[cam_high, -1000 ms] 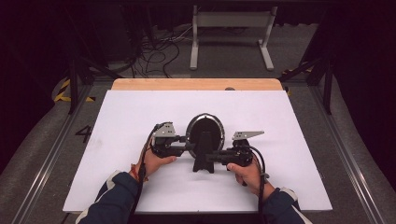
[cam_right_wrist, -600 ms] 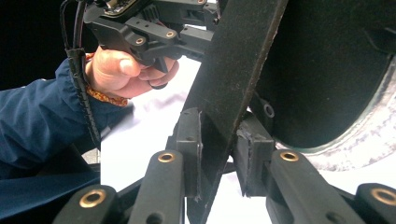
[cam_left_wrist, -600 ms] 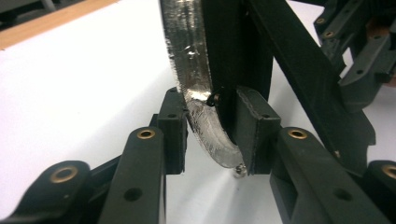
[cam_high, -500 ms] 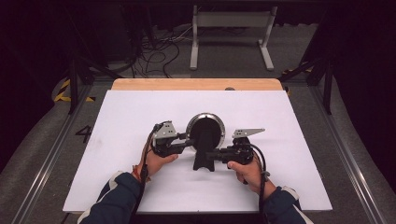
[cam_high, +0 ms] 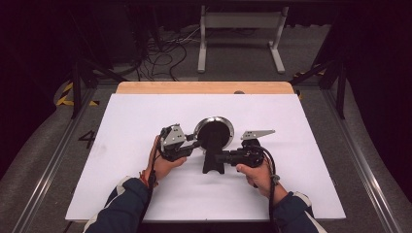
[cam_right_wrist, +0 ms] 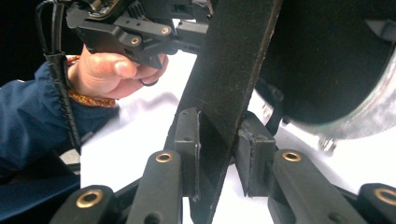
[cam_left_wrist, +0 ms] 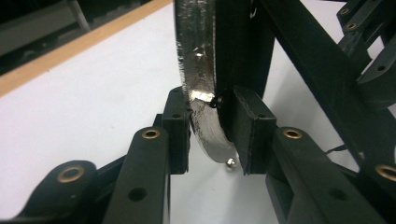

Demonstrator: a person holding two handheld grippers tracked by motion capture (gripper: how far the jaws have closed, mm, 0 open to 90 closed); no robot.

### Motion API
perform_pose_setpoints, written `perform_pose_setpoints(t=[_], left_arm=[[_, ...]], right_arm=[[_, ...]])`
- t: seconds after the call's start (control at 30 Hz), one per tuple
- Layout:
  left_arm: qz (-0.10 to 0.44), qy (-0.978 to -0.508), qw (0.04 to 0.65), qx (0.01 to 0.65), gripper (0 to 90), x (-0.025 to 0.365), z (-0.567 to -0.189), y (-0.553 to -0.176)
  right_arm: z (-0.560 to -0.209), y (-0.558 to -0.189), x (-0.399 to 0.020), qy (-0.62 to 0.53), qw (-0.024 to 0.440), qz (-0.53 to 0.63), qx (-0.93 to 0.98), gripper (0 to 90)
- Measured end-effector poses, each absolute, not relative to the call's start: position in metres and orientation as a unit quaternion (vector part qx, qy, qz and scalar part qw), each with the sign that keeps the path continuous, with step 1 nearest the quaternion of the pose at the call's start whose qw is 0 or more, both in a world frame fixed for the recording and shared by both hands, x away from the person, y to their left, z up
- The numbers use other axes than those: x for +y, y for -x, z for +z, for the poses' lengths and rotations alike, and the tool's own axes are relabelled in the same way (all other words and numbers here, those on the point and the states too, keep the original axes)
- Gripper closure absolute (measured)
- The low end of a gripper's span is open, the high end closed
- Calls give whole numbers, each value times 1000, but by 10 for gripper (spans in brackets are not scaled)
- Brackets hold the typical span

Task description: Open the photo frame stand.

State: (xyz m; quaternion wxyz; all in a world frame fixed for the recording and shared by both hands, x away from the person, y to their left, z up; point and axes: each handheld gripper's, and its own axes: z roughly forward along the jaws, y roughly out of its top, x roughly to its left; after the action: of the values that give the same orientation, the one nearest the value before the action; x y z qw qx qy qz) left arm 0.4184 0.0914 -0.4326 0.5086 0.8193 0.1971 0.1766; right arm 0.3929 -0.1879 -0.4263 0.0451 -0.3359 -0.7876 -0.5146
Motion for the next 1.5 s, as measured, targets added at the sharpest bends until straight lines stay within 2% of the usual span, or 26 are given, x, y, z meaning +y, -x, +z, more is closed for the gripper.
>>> perform_pose_setpoints(t=[0.2,0.73,1.07,1.5], left_arm=[[212,-816,502,196,712,87,-434,-419],[232,-814,498,188,721,84,-437,-412],[208,-822,498,181,742,85,-437,-405],[189,-825,499,184,709,83,-443,-407]], right_arm=[[-426,-399,-190,342,34,-510,-788,718],[-429,-397,-191,346,17,-500,-794,716],[-433,-388,-192,348,8,-479,-806,721],[-437,-383,-189,344,-4,-465,-816,720]])
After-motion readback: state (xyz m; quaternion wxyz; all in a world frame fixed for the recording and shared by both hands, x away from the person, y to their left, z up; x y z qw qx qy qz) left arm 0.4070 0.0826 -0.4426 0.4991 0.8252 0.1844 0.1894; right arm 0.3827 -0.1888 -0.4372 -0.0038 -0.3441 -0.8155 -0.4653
